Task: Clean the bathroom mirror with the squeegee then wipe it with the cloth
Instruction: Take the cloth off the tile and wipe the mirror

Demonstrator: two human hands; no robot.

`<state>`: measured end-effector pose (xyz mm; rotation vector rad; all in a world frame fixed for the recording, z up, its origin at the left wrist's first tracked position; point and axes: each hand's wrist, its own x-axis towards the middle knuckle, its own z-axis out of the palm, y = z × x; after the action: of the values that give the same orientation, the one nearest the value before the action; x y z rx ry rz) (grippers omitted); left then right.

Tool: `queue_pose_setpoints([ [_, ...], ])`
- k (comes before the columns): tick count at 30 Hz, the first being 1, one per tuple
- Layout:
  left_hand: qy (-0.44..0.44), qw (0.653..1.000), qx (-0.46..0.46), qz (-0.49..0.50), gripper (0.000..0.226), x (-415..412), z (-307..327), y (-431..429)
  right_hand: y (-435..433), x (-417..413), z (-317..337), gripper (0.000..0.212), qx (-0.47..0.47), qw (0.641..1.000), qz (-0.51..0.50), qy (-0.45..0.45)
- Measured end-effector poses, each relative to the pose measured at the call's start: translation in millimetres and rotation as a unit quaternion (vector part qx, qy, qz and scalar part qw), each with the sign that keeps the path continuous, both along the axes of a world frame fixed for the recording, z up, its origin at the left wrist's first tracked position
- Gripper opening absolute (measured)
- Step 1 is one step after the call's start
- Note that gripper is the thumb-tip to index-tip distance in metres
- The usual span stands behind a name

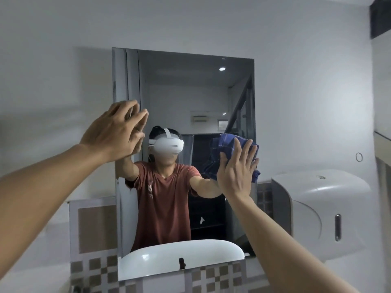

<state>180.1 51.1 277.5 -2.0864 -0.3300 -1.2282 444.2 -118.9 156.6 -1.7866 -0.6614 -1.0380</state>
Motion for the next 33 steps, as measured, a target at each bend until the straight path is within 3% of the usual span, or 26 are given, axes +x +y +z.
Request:
queue_pose_setpoints([
  [6, 0.022, 0.999, -0.006, 0.025, 0.065, 4, 11, 13, 37, -40, 17, 0.059, 0.001, 0.999, 0.005, -0.053],
  [13, 0.032, 0.999, -0.024, 0.030, 0.064, 2, 13, 14, 80, -97, 6, 0.060, -0.102, 0.978, 0.033, -0.179],
  [17, 0.037, 0.998, -0.033, 0.033, 0.063, 0, 15, 12, 99, -117, -9, 0.055, -0.175, 0.942, 0.062, -0.279],
  [25, 0.042, 0.998, -0.029, 0.034, 0.062, 1, 16, 13, 107, -124, -50, 0.054, -0.276, 0.869, 0.114, -0.395],
  [29, 0.006, 0.999, -0.045, 0.013, 0.060, 1, -5, 10, 95, -112, -64, 0.052, -0.299, 0.854, 0.113, -0.411],
  [33, 0.011, 0.999, -0.043, -0.017, 0.060, 7, -54, 12, 74, -93, -66, 0.053, -0.301, 0.867, 0.077, -0.390],
])
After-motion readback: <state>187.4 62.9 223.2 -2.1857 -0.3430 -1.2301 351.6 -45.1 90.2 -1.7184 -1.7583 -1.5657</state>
